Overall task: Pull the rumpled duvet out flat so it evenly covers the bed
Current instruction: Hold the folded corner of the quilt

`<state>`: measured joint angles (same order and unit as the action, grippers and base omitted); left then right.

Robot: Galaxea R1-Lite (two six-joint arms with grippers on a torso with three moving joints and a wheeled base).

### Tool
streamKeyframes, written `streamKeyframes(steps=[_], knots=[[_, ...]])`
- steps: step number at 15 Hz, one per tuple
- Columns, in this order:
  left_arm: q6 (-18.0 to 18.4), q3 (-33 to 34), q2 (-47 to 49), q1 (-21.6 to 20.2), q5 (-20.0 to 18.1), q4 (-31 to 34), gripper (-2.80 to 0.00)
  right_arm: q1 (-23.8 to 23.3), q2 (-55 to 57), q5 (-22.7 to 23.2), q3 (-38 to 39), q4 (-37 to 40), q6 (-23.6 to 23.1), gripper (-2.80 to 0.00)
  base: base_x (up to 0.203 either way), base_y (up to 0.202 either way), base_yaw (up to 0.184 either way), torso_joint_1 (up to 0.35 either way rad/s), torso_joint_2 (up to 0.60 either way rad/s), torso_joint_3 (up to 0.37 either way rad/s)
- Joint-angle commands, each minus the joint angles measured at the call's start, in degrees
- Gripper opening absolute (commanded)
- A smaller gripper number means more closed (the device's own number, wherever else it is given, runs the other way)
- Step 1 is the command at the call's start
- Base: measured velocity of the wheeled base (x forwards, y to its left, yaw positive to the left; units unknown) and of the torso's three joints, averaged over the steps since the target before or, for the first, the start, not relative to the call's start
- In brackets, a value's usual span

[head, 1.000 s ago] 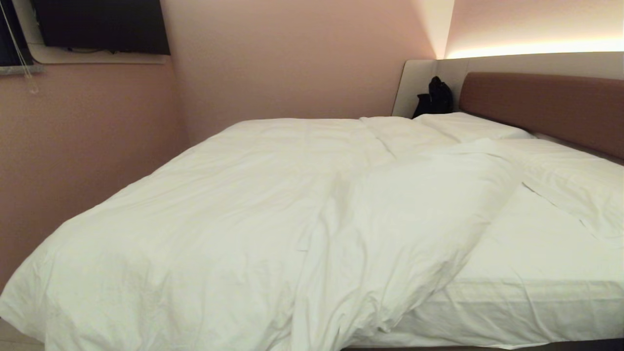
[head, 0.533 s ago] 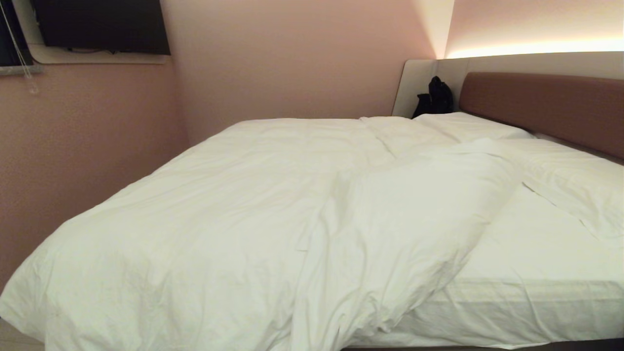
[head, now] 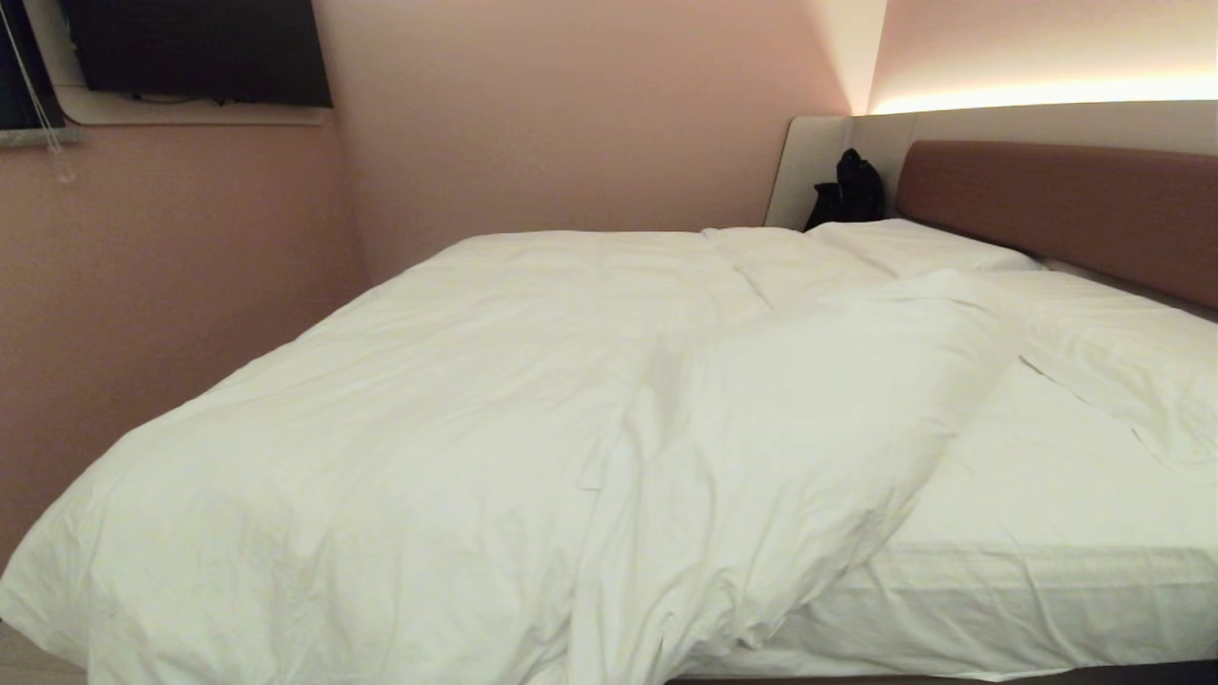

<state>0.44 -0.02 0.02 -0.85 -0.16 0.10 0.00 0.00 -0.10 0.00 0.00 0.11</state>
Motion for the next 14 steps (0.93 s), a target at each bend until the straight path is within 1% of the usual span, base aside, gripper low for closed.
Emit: streamKeyframes(steps=[1, 14], knots=[[0.00, 0.02, -0.02, -0.03, -0.01, -0.01, -2.80, 0.00, 0.00, 0.01, 0.00, 0.00, -0.01, -2.80, 0.000, 0.000, 0.000, 0.000, 0.00, 0.000], [0.07, 0.01, -0.02, -0.03, -0.01, 0.05, -2.80, 0.00, 0.00, 0.01, 0.00, 0.00, -0.02, -2.80, 0.000, 0.000, 0.000, 0.000, 0.00, 0.000]])
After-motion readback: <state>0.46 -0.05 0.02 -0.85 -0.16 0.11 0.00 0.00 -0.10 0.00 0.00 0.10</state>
